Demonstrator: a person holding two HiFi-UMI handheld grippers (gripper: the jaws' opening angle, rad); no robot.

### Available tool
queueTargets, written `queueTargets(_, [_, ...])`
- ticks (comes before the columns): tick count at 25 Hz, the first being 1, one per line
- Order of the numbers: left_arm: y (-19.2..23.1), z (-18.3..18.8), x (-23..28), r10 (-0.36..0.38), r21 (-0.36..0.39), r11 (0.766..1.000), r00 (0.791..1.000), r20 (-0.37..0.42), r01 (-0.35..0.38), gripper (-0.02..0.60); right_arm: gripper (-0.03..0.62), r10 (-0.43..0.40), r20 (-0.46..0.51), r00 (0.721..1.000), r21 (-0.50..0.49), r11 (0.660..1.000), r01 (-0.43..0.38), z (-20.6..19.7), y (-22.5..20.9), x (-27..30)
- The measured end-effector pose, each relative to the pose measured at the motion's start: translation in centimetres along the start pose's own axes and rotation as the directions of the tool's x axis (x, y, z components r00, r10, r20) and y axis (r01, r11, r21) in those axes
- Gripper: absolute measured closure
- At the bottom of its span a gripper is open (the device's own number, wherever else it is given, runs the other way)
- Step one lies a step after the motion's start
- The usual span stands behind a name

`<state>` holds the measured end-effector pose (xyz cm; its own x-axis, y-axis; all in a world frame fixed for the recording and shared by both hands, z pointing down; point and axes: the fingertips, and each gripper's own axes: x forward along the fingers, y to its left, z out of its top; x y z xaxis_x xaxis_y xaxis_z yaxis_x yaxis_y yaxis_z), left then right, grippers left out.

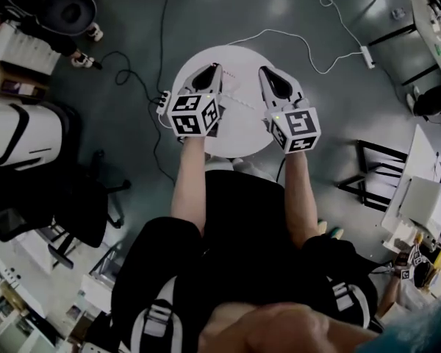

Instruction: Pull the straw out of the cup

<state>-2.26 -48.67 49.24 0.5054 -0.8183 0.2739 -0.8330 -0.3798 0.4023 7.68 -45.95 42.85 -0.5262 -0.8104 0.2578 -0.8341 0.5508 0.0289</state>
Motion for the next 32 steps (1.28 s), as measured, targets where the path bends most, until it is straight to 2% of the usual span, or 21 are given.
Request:
queueTargets(6, [-4.4,2.7,-3.9,0.006,0.058,0.998,0.997,0.081,-0.011,0.554,0.579,0.043,0.143,0.989,0.046,0.998,-0.05,2.3,-0.5,-3.9])
queueTargets(12, [-9.0,5.0,-6.7,0.011,0.123,0.992,0.988,0.157,-0.03,0.554,0.579,0.053,0.191,0.98,0.048,0.997,-0.063,2.7,-1.6,-7.6])
queueTargets(17, [-10.4,6.7,-6.8,-0.003,0.167,0.986,0.983,0.181,-0.028,0.554,0.579,0.048,0.233,0.971,0.044,0.997,-0.06,4.3,-2.4,-8.1])
queueTargets(23, [-11.6,7.6,-6.2,0.001,0.2,0.979,0.983,0.185,-0.039,0.554,0.579,0.043,0.211,0.976,0.067,0.996,-0.059,4.0,-3.3,-8.1])
queueTargets(27, [-11.5,8.2,-6.1,0.013,0.201,0.978,0.981,0.195,-0.053,0.554,0.579,0.039,0.22,0.975,0.06,0.997,-0.054,5.0,-4.3,-8.1])
queueTargets(32, [-11.6,7.9,-5.8,0.027,0.208,0.976,0.982,0.189,-0.067,0.554,0.579,0.032,0.197,0.98,0.059,0.997,-0.044,4.4,-5.1,-8.1])
